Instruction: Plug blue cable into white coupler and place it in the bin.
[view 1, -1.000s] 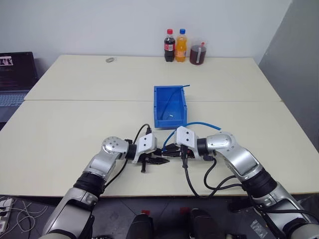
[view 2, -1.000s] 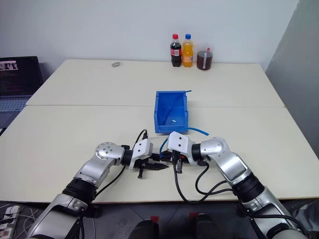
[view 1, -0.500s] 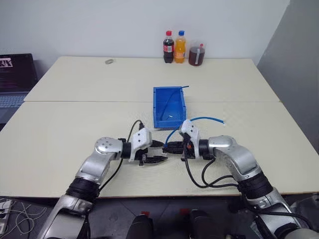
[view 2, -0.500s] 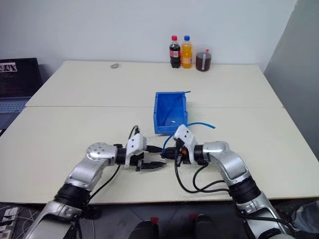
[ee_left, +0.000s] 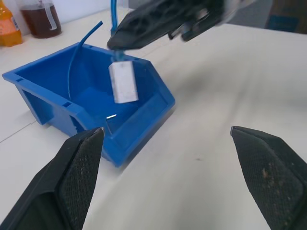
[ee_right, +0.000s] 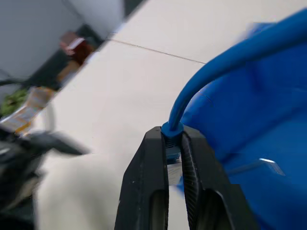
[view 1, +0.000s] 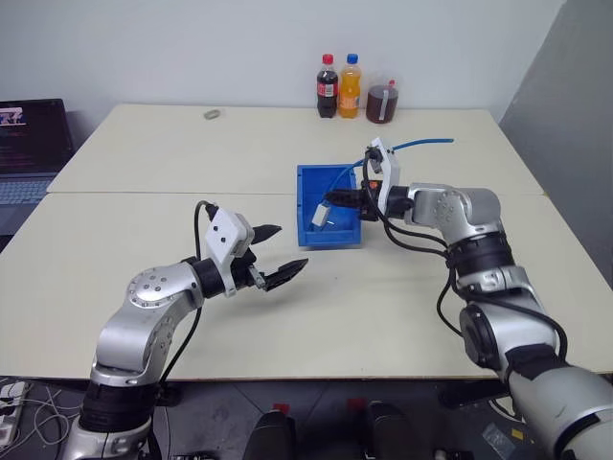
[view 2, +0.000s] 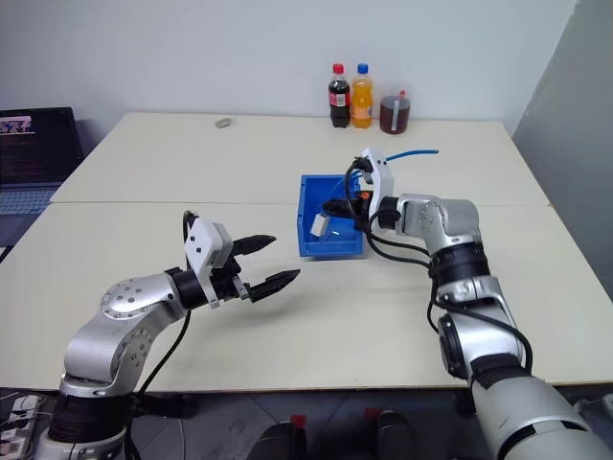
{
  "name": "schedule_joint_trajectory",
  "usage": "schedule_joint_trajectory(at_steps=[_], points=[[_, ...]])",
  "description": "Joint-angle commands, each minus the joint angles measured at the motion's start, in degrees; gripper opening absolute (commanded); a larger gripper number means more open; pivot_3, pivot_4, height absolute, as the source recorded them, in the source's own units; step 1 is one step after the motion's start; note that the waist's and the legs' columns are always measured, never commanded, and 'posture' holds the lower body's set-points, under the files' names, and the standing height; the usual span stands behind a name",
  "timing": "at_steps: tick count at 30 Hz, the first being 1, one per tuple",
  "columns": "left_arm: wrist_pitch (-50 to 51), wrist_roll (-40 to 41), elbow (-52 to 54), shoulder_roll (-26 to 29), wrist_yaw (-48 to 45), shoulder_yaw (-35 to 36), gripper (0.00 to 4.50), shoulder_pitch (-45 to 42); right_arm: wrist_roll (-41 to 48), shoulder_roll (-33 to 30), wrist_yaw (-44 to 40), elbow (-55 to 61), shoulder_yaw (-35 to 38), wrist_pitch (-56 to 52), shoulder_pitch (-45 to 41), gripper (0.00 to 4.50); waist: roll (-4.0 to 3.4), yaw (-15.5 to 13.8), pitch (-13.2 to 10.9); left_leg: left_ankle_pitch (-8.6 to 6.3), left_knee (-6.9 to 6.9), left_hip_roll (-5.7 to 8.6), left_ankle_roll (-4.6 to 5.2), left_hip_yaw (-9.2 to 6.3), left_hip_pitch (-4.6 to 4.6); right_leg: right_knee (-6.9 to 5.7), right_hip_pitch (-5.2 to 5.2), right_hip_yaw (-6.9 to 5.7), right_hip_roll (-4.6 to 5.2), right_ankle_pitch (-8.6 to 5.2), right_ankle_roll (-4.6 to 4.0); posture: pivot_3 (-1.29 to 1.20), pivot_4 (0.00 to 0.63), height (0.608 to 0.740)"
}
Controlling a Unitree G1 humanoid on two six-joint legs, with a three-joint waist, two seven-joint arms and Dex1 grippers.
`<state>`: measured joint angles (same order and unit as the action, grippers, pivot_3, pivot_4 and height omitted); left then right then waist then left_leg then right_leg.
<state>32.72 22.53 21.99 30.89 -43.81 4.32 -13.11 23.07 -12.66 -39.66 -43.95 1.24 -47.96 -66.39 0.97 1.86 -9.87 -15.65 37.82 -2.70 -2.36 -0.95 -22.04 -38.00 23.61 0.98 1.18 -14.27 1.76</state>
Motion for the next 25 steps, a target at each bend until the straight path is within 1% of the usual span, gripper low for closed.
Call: schedule_joint_trajectory(at_steps=[1, 2, 7, 12, 15, 18, 22, 24, 25], points=[[1.4, 1.49, 4.86, -1.01, 3.65, 1.29, 4.5, 1.34, -3.38, 1.01, 2.71, -12.86, 2.16, 9.96, -7.17, 0.81, -0.01, 0.02, -0.01, 0.0, -0.04, 0.0, 0.0, 0.02, -0.02, 0.0, 0.03, 0.01, 0.0, 0.0, 0.0, 0.0, 0.15, 0.74], [1.55, 1.6, 5.38, -1.2, 4.19, 1.18, 4.5, 1.73, -3.86, 1.34, 3.04, -15.61, 2.55, 11.78, -8.67, 0.92, -0.01, 0.02, -0.01, 0.0, -0.04, 0.0, 0.0, 0.01, -0.05, -0.01, 0.06, 0.01, -0.01, 0.0, 0.0, 0.0, 0.15, 0.74], [1.77, 1.98, 6.07, -1.63, 5.97, 1.06, 4.5, 2.19, -5.95, 2.55, 2.22, -22.61, 3.31, 16.62, -12.91, 2.15, -0.01, 0.02, -0.01, 0.0, -0.03, -0.01, 0.0, 0.03, -0.24, -0.03, 0.23, 0.02, -0.01, 0.01, -0.01, 0.0, 0.15, 0.74], [1.38, 2.31, 5.54, -1.57, 6.66, 0.51, 4.5, 1.67, -8.21, 1.99, 2.55, -24.87, 3.25, 19.84, -13.93, 3.41, -0.01, -0.05, -0.01, 0.0, 0.03, -0.01, 0.0, 0.0, -0.54, -0.07, 0.46, -0.02, 0.0, 0.02, -0.01, 0.0, 0.15, 0.74], [1.25, 2.45, 5.13, -1.42, 6.67, 0.38, 4.5, 1.34, -10.76, 0.62, 1.55, -23.98, 1.48, 21.63, -13.55, 4.04, -0.02, -0.08, -0.01, 0.01, 0.04, 0.0, -0.01, -0.01, -0.65, -0.06, 0.52, -0.04, 0.01, 0.02, -0.02, 0.0, 0.15, 0.74], [1.62, 2.58, 4.78, -1.13, 6.8, 0.24, 4.5, 1.08, -13.88, -1.59, -0.38, -20.84, -0.8, 22.85, -11.89, 4.04, -0.02, -0.09, -0.01, 0.01, 0.03, 0.0, -0.01, -0.01, -0.68, -0.03, 0.53, -0.05, 0.03, 0.02, -0.02, 0.0, 0.15, 0.74], [4.27, 3.35, 4.26, -0.98, 8.08, 0.98, 4.5, 1.02, -16.32, -6.1, -2.74, -8.16, -3.77, 20.82, -4.7, 4.04, -0.02, -0.24, -0.01, 0.01, 0.03, 0.0, -0.01, -0.04, -0.7, 0.0, 0.53, -0.08, 0.04, 0.02, -0.02, 0.0, 0.15, 0.74], [4.62, 2.49, 3.63, -0.93, 9.64, 1.9, 4.5, 1.46, -15.64, -9.07, -3.1, 6.16, -4.07, 16.1, 3.41, 4.04, -0.01, -0.22, -0.01, 0.01, 0.04, 0.01, -0.01, -0.04, -0.71, 0.0, 0.53, -0.07, 0.05, 0.02, -0.01, 0.0, 0.15, 0.74], [4.88, 2.38, 3.47, -1.02, 10.48, 2.64, 4.5, 1.86, -14.74, -10.58, -2.93, 15.08, -3.73, 12.95, 8.51, 4.04, -0.01, -0.22, -0.01, 0.0, 0.05, 0.01, -0.01, -0.09, -0.72, -0.01, 0.52, -0.09, 0.05, 0.01, -0.01, 0.0, 0.15, 0.74]])
